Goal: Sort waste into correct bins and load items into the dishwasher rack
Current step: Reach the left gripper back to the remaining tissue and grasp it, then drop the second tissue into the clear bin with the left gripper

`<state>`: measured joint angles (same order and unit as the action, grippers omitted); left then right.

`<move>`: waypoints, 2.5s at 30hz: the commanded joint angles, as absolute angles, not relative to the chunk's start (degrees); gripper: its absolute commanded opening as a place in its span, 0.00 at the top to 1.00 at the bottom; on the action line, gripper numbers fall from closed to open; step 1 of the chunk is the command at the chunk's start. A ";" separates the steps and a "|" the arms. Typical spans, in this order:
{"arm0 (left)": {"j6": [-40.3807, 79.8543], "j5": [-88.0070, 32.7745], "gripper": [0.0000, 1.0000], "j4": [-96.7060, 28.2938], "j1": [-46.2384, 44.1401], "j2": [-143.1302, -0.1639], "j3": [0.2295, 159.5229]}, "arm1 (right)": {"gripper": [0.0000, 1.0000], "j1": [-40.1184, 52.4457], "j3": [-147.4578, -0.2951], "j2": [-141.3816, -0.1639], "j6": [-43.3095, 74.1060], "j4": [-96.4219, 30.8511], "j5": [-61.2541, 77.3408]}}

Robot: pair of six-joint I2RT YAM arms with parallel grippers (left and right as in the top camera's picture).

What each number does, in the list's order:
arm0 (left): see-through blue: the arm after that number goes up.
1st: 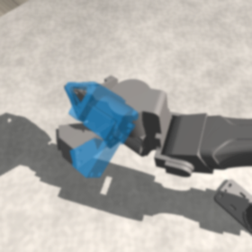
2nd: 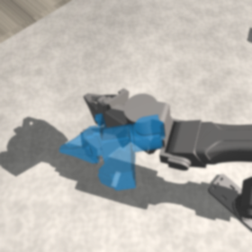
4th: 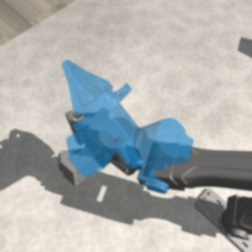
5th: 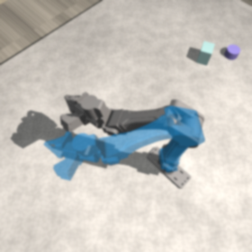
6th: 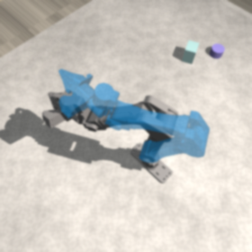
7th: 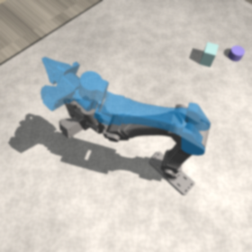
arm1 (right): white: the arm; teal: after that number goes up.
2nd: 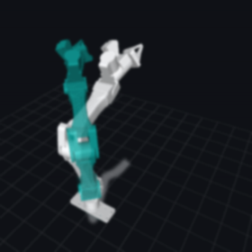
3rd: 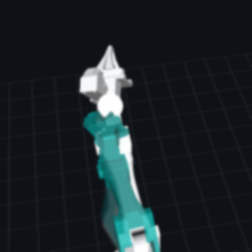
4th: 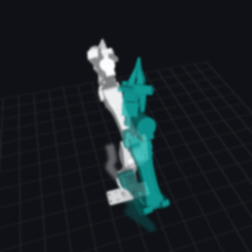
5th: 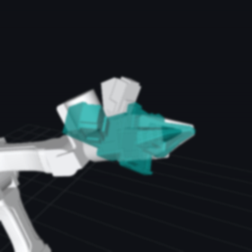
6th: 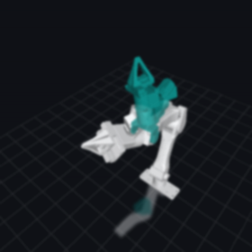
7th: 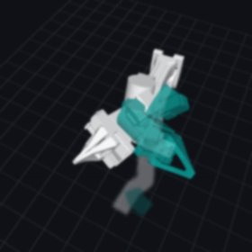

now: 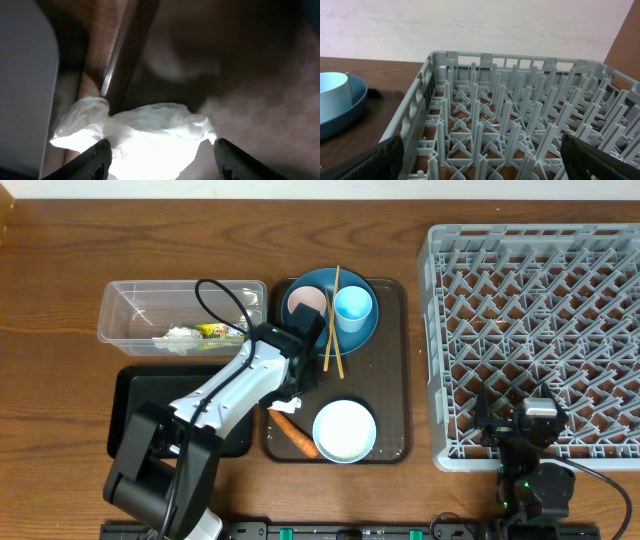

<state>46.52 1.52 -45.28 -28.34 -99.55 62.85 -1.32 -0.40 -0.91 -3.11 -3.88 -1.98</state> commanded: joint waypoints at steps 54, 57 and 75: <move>37.91 12.73 0.93 -24.40 -6.35 -88.25 66.24 | 0.01 -1.43 -0.32 -0.89 -2.20 -4.08 -2.37; 37.91 12.73 0.92 -22.74 -5.13 -91.18 66.24 | 0.01 -1.43 -0.32 -0.89 -2.20 -4.08 -2.35; 38.24 -8.12 0.33 -39.92 -3.99 -79.46 66.26 | 0.01 -1.43 -0.32 -0.89 -2.20 -4.08 -2.37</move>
<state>38.54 2.31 -35.83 -4.21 -83.70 65.28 -1.32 -0.40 -0.99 -3.11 -3.88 -1.98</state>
